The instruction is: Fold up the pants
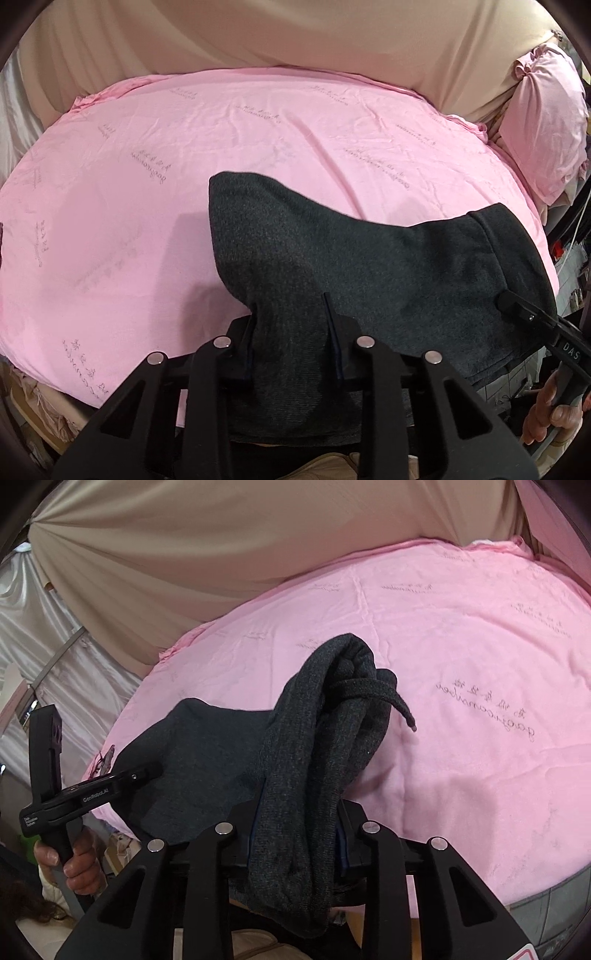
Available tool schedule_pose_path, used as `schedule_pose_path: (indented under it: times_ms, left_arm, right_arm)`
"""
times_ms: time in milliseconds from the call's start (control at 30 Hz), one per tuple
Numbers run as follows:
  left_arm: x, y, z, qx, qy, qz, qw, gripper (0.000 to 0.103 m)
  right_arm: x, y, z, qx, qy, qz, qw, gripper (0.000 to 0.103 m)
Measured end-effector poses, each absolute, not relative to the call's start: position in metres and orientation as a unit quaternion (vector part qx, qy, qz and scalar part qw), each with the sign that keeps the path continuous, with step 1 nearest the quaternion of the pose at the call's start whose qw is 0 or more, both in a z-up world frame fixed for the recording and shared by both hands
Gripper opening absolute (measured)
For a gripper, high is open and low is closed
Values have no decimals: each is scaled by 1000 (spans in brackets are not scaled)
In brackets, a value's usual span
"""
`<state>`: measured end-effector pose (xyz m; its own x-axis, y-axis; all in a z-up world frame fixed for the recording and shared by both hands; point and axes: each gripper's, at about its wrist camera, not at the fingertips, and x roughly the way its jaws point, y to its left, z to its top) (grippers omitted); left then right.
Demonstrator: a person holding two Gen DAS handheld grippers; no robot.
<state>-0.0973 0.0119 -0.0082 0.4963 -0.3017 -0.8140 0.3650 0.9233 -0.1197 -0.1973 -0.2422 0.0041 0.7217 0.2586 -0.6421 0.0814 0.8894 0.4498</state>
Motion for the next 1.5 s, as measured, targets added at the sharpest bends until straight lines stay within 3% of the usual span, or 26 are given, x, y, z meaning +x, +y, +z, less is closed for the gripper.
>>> schedule_pose_path:
  times_ms: [533,833,1133,1200,1233,1267,1300,1400,1500]
  left_arm:
    - [-76,0,53,45,389,-208,896,27]
    - [-15,-19,121,64,287,-194,936,28]
    - [96,-46,170,39,204,-196,959,29]
    - [134,-57,158,45,210,-186,959,36]
    - [150,-61,149,50,218,-181,958,41]
    - [176,-66,128,55,240,-165,955,69]
    - [194,-70,108,67,256,-129,956,91]
    - [236,-73,34,137,309,-25,941,86]
    - [254,-52,-2,104,387,-32,916,81]
  right_arm:
    - [-170,-253,75,197,292,64,934,28]
    - [-91,-283,136,182,211,78,957,28]
    - [12,-334,176,181,125,76,973,28]
    - [44,-350,164,192,136,70,969,30]
    - [65,-362,148,201,152,58,966,36]
    - [83,-372,131,204,175,39,962,45]
    - [99,-382,112,204,200,1,958,49]
    - [113,-409,55,217,262,-105,934,54]
    - [106,-408,49,230,259,-85,934,53]
